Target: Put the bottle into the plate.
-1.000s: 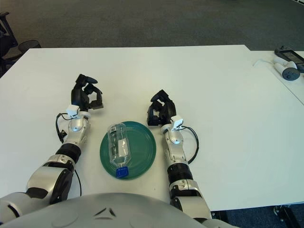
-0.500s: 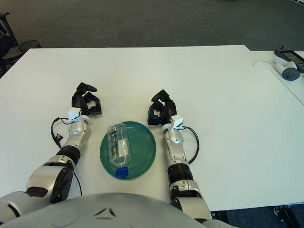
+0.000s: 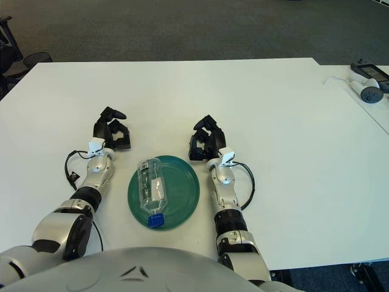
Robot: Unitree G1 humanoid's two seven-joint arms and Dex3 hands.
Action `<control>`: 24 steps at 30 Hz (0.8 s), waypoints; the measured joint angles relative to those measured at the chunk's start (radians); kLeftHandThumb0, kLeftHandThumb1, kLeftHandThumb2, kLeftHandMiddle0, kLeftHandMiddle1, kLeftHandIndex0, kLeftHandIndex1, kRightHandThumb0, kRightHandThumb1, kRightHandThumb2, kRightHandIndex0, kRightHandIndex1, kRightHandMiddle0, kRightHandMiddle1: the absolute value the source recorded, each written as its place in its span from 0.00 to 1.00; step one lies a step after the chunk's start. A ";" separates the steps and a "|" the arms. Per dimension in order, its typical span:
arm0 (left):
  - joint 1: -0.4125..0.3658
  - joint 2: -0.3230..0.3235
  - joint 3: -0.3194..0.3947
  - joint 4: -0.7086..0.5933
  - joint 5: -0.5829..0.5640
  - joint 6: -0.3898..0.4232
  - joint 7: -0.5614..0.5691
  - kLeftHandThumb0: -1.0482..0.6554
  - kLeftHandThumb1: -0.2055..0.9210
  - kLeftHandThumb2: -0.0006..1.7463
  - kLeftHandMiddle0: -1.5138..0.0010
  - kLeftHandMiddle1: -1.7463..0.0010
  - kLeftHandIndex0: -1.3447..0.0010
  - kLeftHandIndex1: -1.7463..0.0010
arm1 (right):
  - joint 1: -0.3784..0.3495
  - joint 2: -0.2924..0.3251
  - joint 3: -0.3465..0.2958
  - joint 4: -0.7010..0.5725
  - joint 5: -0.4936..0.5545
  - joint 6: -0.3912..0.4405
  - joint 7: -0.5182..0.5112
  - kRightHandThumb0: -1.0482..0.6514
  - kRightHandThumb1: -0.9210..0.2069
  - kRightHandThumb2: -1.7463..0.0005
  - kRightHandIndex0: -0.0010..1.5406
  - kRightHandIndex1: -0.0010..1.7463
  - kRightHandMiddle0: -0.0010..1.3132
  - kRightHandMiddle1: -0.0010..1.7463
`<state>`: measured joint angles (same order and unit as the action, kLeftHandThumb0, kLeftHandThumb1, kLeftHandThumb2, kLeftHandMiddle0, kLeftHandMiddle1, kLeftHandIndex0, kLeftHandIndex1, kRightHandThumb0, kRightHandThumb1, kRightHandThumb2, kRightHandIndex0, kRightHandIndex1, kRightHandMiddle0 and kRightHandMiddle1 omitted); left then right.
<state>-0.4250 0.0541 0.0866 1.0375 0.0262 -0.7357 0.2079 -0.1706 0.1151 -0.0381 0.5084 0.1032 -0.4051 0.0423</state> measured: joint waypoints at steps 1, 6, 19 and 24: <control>0.000 0.001 0.000 0.001 0.001 0.003 -0.002 0.61 0.22 0.93 0.46 0.03 0.56 0.00 | 0.000 0.000 0.000 0.000 0.000 0.000 0.000 0.62 0.75 0.10 0.53 0.96 0.43 1.00; 0.002 0.001 -0.002 0.004 0.014 0.027 0.002 0.61 0.20 0.93 0.44 0.05 0.55 0.00 | 0.000 0.000 0.000 -0.005 -0.003 0.000 -0.002 0.62 0.76 0.09 0.54 0.95 0.44 1.00; 0.070 -0.013 -0.006 -0.128 0.026 0.125 0.036 0.61 0.13 0.97 0.38 0.09 0.49 0.00 | -0.003 -0.001 0.000 -0.001 -0.002 -0.004 0.008 0.62 0.76 0.09 0.53 0.96 0.44 1.00; 0.132 -0.025 -0.011 -0.246 0.026 0.170 0.037 0.61 0.11 0.98 0.37 0.09 0.48 0.00 | -0.003 -0.001 -0.003 -0.001 0.002 -0.004 0.010 0.62 0.74 0.10 0.52 0.97 0.42 1.00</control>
<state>-0.2933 0.0288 0.0756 0.7918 0.0521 -0.5661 0.2444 -0.1736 0.1146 -0.0410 0.5078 0.1051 -0.4095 0.0527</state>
